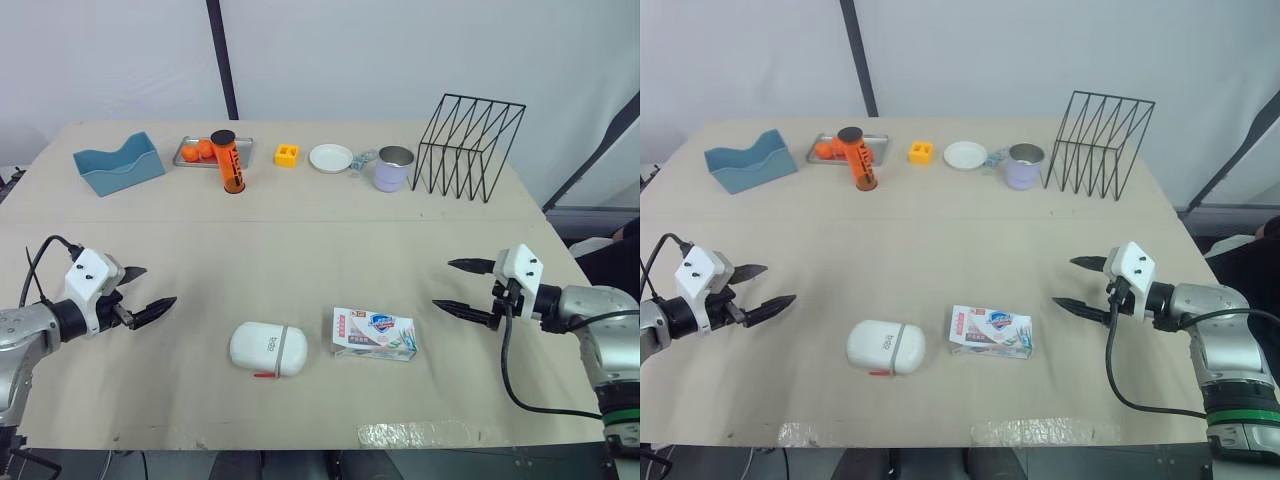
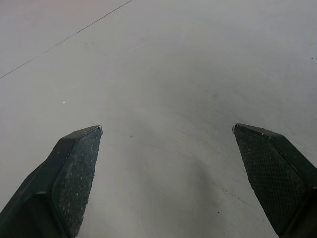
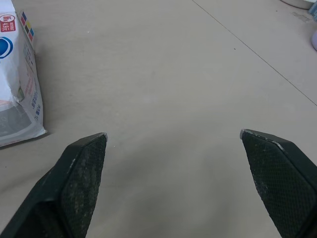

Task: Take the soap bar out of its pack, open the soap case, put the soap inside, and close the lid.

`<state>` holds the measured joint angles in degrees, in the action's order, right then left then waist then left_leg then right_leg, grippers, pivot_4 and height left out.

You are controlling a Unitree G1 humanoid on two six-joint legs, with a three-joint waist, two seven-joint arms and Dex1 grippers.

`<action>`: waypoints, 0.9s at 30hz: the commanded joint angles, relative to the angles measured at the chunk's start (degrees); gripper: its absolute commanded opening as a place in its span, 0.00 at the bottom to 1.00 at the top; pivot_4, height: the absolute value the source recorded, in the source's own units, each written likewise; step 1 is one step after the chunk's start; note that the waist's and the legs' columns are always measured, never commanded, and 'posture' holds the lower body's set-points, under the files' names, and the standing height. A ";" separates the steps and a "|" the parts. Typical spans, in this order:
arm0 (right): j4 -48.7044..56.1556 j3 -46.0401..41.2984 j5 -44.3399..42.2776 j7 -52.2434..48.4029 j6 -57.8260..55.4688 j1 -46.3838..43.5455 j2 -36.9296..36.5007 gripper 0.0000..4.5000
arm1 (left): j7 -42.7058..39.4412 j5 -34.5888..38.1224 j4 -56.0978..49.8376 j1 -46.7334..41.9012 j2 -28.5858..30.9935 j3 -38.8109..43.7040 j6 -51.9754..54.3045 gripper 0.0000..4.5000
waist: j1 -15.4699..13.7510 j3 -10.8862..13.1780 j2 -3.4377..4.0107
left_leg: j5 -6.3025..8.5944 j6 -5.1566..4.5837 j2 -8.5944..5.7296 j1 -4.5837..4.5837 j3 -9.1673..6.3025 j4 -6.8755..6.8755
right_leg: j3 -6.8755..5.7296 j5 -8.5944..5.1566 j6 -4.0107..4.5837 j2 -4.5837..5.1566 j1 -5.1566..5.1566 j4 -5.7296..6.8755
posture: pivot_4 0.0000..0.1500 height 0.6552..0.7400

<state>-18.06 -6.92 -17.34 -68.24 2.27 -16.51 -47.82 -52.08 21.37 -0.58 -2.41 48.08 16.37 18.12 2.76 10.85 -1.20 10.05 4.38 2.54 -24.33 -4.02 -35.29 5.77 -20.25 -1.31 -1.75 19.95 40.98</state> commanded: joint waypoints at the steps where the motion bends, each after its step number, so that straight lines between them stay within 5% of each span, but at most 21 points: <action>1: 1.42 -1.79 -0.80 0.70 -0.36 -0.88 -0.39 0.99 | 0.42 0.69 -2.09 -0.06 0.61 1.87 1.05 1.00 | 0.00 0.00 0.00 | 0.00 0.00 0.00 0.00 0.00 0.00 | 0.00 0.00 0.00 0.00 0.00 0.00 | 1.00 1.00; 20: 1.82 -1.40 -0.51 -0.09 -0.24 -1.04 -0.74 0.99 | -1.52 3.19 -2.56 -2.86 -1.01 0.30 1.11 1.00 | 0.00 0.00 0.00 | 0.00 0.00 0.00 0.00 0.00 0.00 | 0.00 0.00 0.00 0.00 0.00 0.00 | 1.00 1.00; 27: 8.56 -0.44 -4.06 -3.58 -7.45 -3.88 -1.90 0.99 | -6.40 9.35 -11.85 -7.81 -0.65 -3.70 6.55 1.00 | -0.01 0.00 0.00 | 0.00 0.00 0.00 -0.01 0.00 -0.02 | -0.01 0.00 0.00 -0.01 -0.01 0.01 | 1.00 1.00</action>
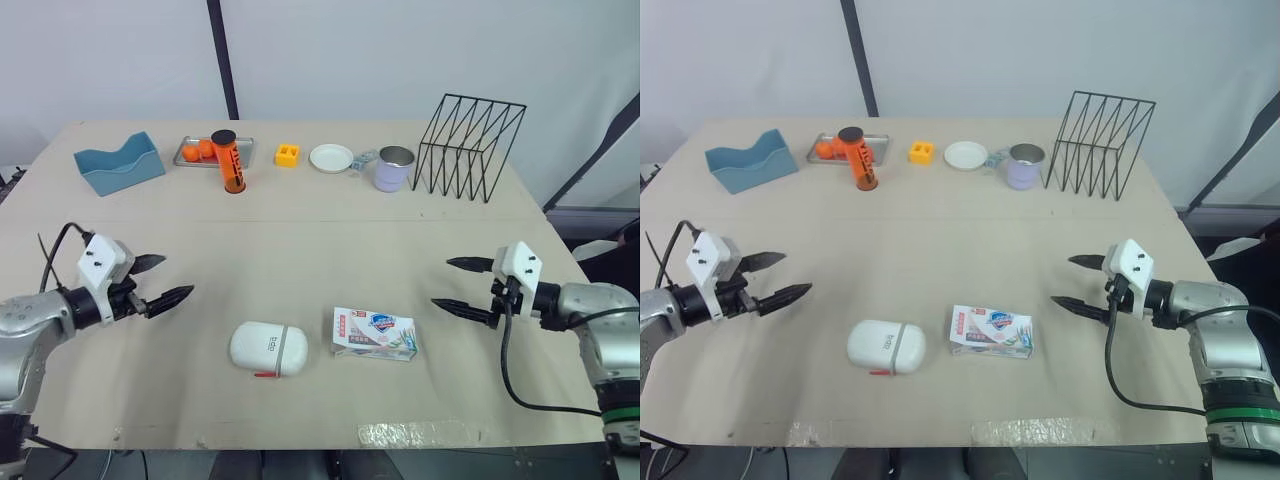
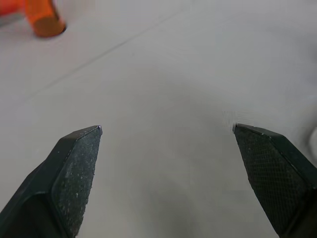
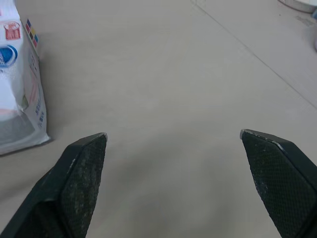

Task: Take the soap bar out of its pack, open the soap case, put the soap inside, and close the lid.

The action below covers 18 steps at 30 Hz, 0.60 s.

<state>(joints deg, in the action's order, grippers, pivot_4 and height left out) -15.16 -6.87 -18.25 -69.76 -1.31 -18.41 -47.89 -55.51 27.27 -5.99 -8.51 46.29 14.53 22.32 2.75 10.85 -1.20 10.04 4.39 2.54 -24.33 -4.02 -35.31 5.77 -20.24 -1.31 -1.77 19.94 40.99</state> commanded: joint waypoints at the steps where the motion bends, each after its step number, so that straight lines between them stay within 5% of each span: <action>1: 8.54 -0.02 -4.53 -2.94 -7.07 -2.41 -2.47 0.99 | -4.26 5.38 -9.63 -2.32 1.40 -3.53 4.41 1.00 | -0.01 0.00 0.01 | 0.00 0.00 0.00 0.00 0.00 0.01 | 0.00 0.00 0.00 0.00 0.00 0.00 | 1.00 1.00; 8: 28.87 4.21 -8.66 -4.76 -18.70 5.36 -5.48 0.99 | -8.92 8.53 -20.80 -1.26 1.75 -12.11 8.40 1.00 | -0.08 0.03 0.05 | 0.03 -0.04 0.05 -0.02 -0.05 0.01 | -0.01 -0.02 -0.02 -0.09 0.00 -0.04 | 1.00 1.00; 18: 28.83 1.83 -5.67 -3.55 -15.60 13.34 -6.95 0.99 | -8.92 8.21 -24.69 0.61 0.70 -16.24 6.98 1.00 | -0.07 0.04 0.04 | 0.03 -0.04 0.01 -0.06 -0.02 -0.08 | 0.07 -0.25 -0.42 -0.09 0.00 -0.04 | 1.00 1.00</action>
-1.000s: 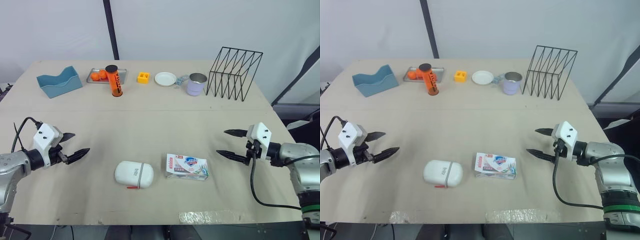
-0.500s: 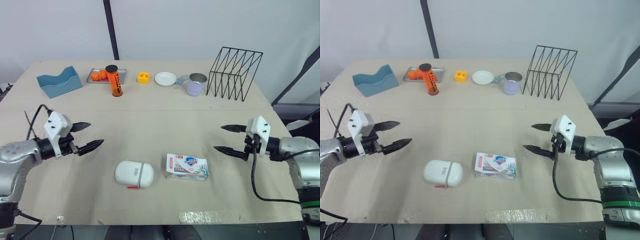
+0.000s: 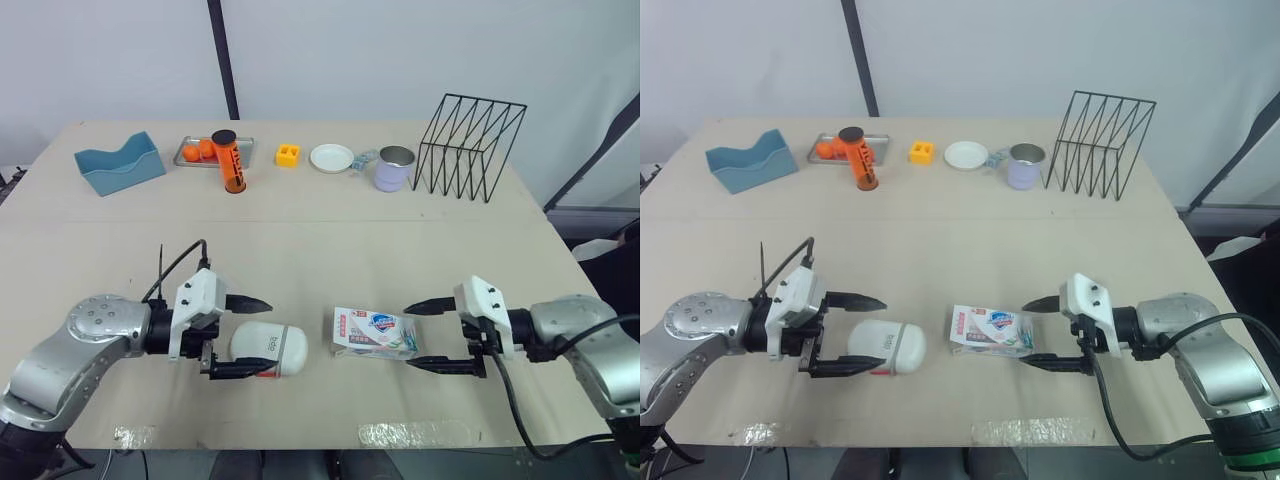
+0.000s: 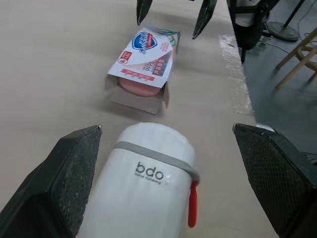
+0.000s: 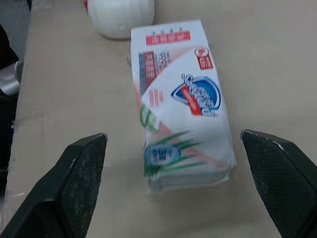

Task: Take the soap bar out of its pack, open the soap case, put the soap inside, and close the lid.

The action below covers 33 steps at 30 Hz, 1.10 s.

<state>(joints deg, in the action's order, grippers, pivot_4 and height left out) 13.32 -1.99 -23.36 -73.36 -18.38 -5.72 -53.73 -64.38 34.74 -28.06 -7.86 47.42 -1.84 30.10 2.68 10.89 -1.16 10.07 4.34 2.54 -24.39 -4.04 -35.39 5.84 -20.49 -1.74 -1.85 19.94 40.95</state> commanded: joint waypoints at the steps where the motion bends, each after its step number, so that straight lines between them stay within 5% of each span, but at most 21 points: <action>1: 0.20 -3.30 -0.61 0.06 1.56 0.91 -1.01 0.99 | -0.01 0.87 -2.88 -0.02 -0.53 0.01 -0.77 1.00 | 0.00 0.00 0.00 | 0.00 0.00 0.00 0.00 0.00 0.00 | 0.00 0.00 0.00 0.00 0.00 0.00 | 1.00 1.00; 33: -5.37 2.88 3.00 -0.66 6.60 -3.15 2.13 0.99 | 2.67 1.44 -6.28 0.81 -2.55 -0.98 -1.16 1.00 | -0.04 0.01 -0.02 | 0.00 0.00 -0.01 0.00 -0.01 0.00 | 0.00 0.01 0.01 0.01 -0.01 -0.01 | 1.00 1.00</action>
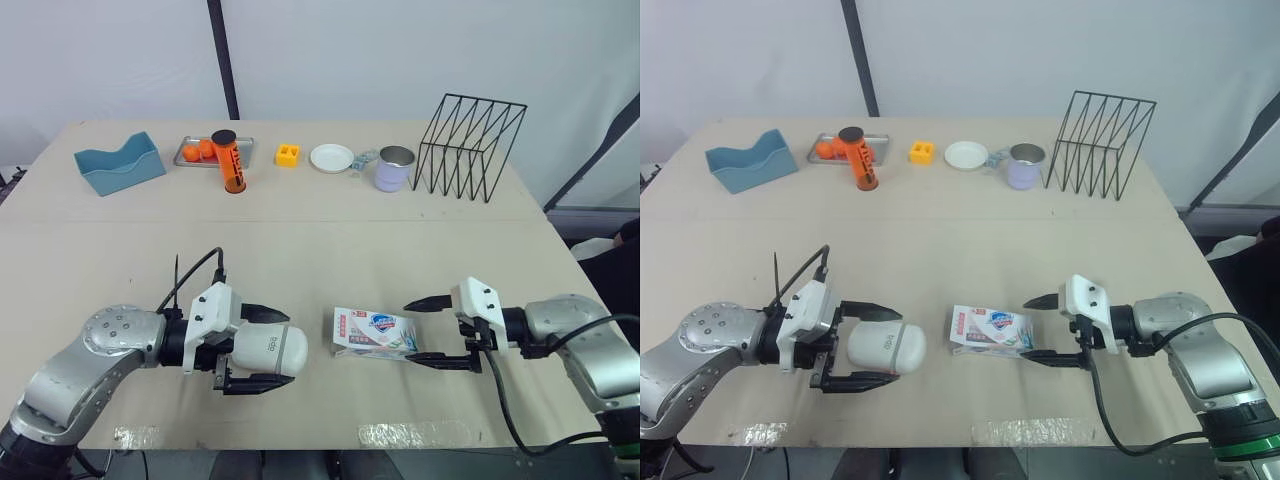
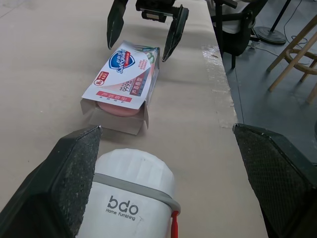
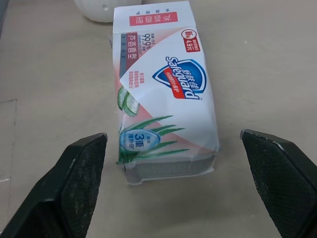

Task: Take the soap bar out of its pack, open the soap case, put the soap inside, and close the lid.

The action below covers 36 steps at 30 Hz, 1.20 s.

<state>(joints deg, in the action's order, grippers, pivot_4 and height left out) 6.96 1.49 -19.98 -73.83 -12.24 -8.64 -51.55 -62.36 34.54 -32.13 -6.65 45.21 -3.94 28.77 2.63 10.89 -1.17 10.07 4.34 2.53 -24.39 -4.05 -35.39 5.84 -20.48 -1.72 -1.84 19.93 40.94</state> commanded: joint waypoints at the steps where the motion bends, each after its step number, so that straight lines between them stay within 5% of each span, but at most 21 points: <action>1: 1.15 -0.53 -0.36 -0.16 0.35 -0.15 -0.05 0.99 | 0.78 1.81 -2.22 -0.55 -0.35 1.15 0.31 1.00 | 0.00 0.00 0.00 | 0.00 0.00 0.00 0.00 0.00 0.00 | 0.00 0.00 0.00 0.00 0.00 0.00 | 1.00 1.00; 6: 1.24 -0.33 -0.23 -0.11 0.20 -0.10 -0.03 0.99 | 1.09 2.14 -2.15 -0.79 -0.22 1.00 0.36 1.00 | -0.01 0.00 0.00 | 0.00 0.00 0.00 0.00 0.00 0.00 | 0.00 0.00 0.00 0.00 0.00 0.00 | 1.00 1.00; 12: 1.54 -0.27 -0.09 0.22 0.24 0.01 0.09 0.57 | 1.38 2.32 -2.03 -1.04 -0.22 0.72 0.33 1.00 | -0.01 0.00 0.00 | 0.00 0.00 0.00 0.00 0.00 0.00 | 0.00 0.00 0.00 0.00 0.00 0.00 | 1.00 1.00; 36: 1.94 -0.48 0.05 0.64 -0.43 -1.55 -0.21 0.57 | 1.83 1.83 -1.53 -1.36 -0.50 0.11 -0.01 1.00 | 0.00 0.00 0.00 | 0.00 0.00 0.00 0.00 0.00 0.00 | 0.00 0.00 0.00 0.00 0.00 0.00 | 1.00 1.00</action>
<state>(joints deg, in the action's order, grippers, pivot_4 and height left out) 7.55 1.68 -19.36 -72.92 -12.76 -9.24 -51.43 -60.43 36.10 -32.21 -7.40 44.77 -4.07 29.20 2.63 10.90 -1.17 10.07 4.34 2.53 -24.38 -4.05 -35.39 5.84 -20.49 -1.72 -1.85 19.92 40.94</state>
